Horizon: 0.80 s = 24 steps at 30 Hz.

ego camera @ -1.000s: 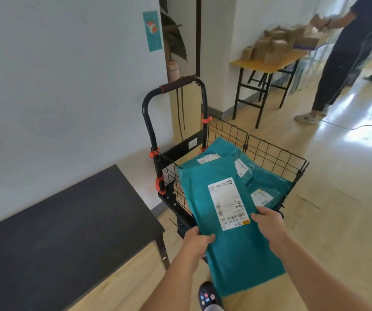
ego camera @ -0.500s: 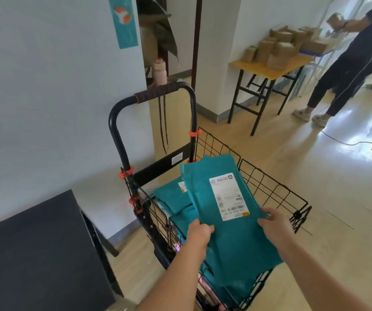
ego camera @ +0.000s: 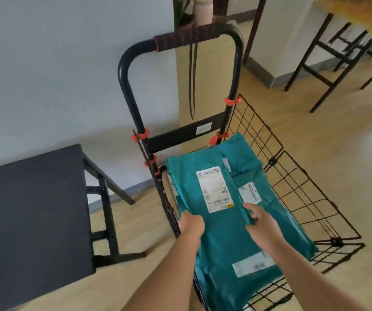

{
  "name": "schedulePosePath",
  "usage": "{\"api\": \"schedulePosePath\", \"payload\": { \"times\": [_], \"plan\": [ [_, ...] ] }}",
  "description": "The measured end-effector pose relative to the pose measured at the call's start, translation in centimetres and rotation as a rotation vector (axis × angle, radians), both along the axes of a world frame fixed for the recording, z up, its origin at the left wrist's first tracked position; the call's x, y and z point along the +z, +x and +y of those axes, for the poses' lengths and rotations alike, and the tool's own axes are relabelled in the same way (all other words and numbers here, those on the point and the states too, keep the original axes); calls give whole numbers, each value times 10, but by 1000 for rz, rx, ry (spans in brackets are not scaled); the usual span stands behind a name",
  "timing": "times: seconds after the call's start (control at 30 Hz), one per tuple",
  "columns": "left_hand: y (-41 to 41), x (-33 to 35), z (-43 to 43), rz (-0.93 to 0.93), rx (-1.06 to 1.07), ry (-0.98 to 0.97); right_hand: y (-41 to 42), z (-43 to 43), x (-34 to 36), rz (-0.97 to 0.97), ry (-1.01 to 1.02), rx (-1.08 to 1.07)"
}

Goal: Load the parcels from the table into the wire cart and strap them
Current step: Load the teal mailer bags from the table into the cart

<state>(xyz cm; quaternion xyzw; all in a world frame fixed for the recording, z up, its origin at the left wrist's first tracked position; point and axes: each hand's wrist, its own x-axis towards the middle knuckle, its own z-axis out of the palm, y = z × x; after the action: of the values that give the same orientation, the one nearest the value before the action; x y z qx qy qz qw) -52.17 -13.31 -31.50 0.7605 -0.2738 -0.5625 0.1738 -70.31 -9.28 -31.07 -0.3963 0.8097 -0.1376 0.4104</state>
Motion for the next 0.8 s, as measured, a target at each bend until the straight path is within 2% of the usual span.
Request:
{"api": "schedulePosePath", "payload": {
  "times": [0.1,0.2,0.27,0.37,0.43,0.5,0.57,0.7,0.8],
  "plan": [
    [-7,-14,2,-48,69,58,-12,-13,-18,-4,54,138],
    [-15,-27,6,-131,31,85,-25,-20,-27,-21,149,286],
    [-22,-29,12,-265,-63,80,-34,-24,-31,38,191,388],
    [-34,-33,17,-427,-364,26,-42,-32,-35,139,155,599],
    [-37,-39,16,-420,-457,75,-40,-37,-34,147,128,722],
    [-43,-45,12,-371,-463,142,-36,-41,-38,132,159,819],
    [-49,-50,12,-397,-508,140,-35,-43,-43,122,219,857],
    [-52,-57,23,-579,-555,26,-39,-39,-51,137,207,807],
    [-52,-57,35,-574,-533,43,-45,-35,-51,139,216,835]
  ]
}}
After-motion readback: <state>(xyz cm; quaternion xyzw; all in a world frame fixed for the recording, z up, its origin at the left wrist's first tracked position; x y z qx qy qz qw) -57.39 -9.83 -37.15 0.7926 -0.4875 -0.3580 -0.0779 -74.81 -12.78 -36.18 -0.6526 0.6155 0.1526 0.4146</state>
